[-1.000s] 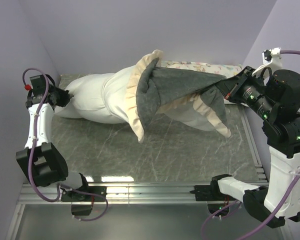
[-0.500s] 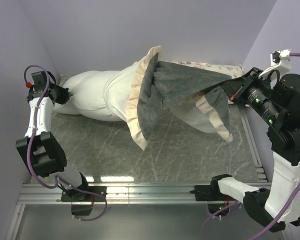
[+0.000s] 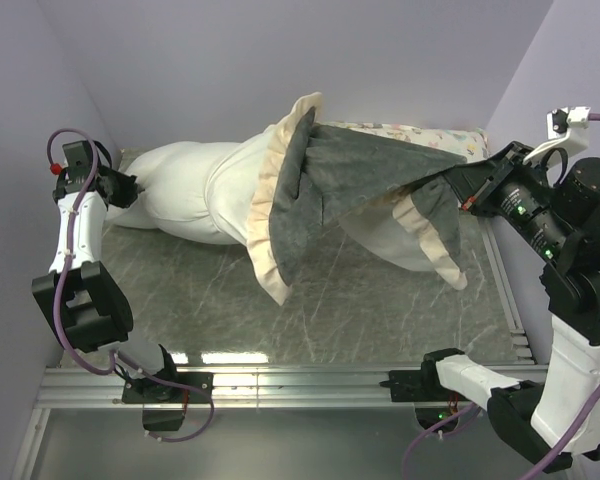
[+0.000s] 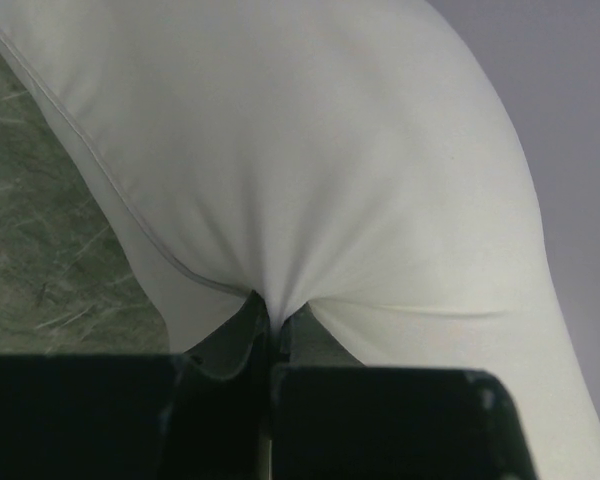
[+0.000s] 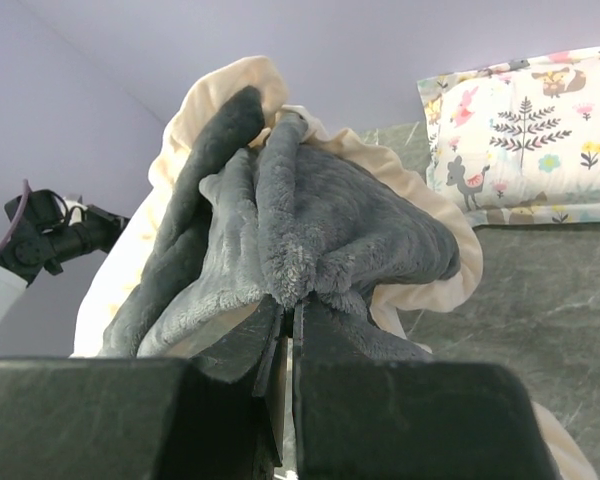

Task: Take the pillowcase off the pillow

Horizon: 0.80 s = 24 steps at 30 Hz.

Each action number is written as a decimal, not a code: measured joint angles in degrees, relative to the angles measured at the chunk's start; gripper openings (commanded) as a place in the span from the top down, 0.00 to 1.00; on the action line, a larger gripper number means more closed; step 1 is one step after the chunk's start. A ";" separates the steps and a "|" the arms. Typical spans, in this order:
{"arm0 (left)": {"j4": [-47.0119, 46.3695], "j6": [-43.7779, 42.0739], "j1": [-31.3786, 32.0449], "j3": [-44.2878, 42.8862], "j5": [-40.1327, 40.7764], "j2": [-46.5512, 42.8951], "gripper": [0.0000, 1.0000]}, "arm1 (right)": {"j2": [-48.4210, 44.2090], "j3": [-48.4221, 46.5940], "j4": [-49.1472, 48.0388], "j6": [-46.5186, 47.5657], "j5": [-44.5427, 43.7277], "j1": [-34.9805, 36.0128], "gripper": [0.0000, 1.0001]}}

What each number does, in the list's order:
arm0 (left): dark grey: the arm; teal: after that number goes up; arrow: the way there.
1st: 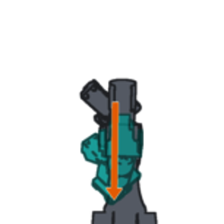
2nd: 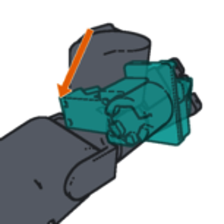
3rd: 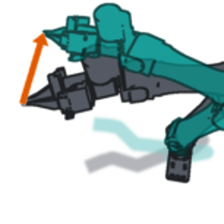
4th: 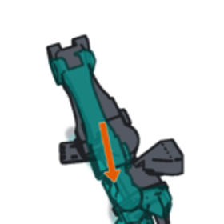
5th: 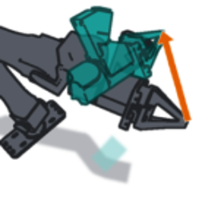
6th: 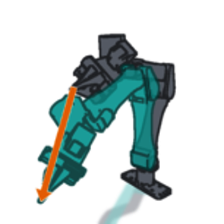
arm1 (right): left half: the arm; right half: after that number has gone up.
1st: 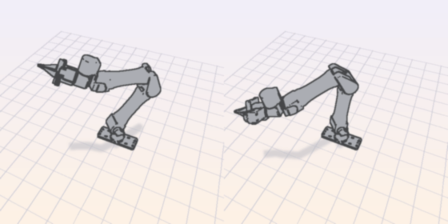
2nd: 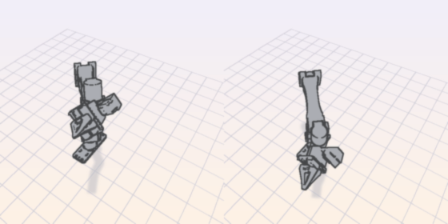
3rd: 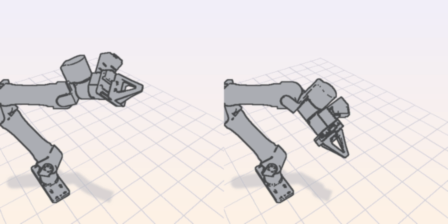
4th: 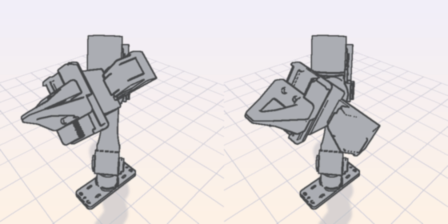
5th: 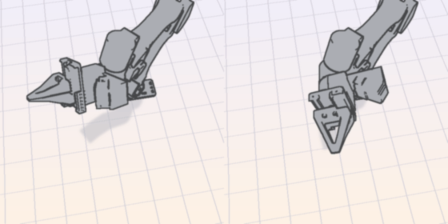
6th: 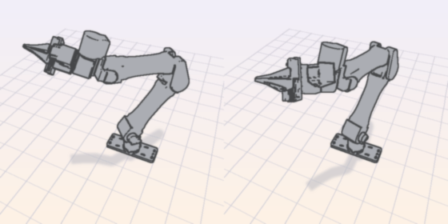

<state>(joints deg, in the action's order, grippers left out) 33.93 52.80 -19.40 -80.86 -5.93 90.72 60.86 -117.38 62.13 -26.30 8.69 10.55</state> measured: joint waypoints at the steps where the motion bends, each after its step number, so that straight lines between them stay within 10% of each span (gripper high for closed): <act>1: 0.15 0.00 0.02 -0.11 0.07 0.11 1.00 | 0.00 -0.48 0.24 0.02 0.00 -0.02 1.00; 16: 0.31 -0.13 1.14 -1.18 -0.31 2.21 0.98 | -2.40 0.66 0.70 0.63 0.72 -0.15 1.00; 19: -0.96 -1.31 2.54 -0.92 -0.17 2.10 0.56 | -6.95 10.78 -4.98 0.63 0.87 -0.72 1.00; 24: -3.32 -4.72 6.60 1.55 2.14 -1.81 0.29 | -13.62 31.67 -13.64 1.36 -0.11 -1.44 1.00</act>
<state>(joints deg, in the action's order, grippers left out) 30.61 48.07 -12.80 -79.31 -3.79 88.90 47.24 -85.71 48.49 -24.95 8.58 9.10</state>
